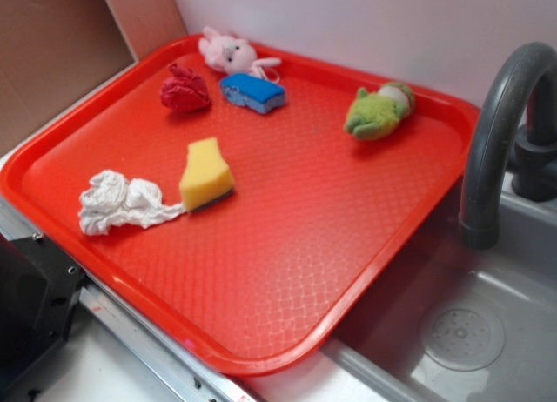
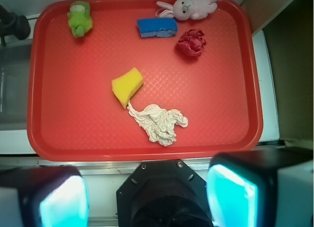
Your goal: Grab the red paper.
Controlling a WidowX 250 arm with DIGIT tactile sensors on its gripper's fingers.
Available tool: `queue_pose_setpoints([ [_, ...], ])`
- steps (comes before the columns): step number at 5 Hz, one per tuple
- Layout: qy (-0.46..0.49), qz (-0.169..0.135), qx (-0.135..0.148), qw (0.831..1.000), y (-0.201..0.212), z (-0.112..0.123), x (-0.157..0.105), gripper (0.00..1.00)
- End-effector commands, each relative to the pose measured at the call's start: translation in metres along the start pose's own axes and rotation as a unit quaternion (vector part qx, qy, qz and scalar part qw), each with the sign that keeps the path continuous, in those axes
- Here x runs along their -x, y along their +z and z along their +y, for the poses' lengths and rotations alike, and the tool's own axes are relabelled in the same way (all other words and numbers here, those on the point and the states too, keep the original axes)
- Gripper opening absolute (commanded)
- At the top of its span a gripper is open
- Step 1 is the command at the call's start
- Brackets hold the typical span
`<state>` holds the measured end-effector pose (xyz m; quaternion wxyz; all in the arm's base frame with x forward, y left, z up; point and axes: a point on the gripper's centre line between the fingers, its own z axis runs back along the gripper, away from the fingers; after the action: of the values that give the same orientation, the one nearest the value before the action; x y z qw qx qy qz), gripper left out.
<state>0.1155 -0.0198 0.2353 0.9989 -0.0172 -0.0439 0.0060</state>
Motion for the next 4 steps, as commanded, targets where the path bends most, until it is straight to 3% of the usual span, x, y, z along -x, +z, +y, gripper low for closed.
queue_pose_setpoints([
  [1, 0.000, 0.000, 0.000, 1.000, 0.000, 0.000, 0.000, 1.00],
  [3, 0.005, -0.022, -0.014, 1.000, -0.024, 0.036, -0.027, 1.00],
  [4, -0.087, -0.055, 0.001, 0.995, -0.051, 0.058, -0.048, 1.00],
])
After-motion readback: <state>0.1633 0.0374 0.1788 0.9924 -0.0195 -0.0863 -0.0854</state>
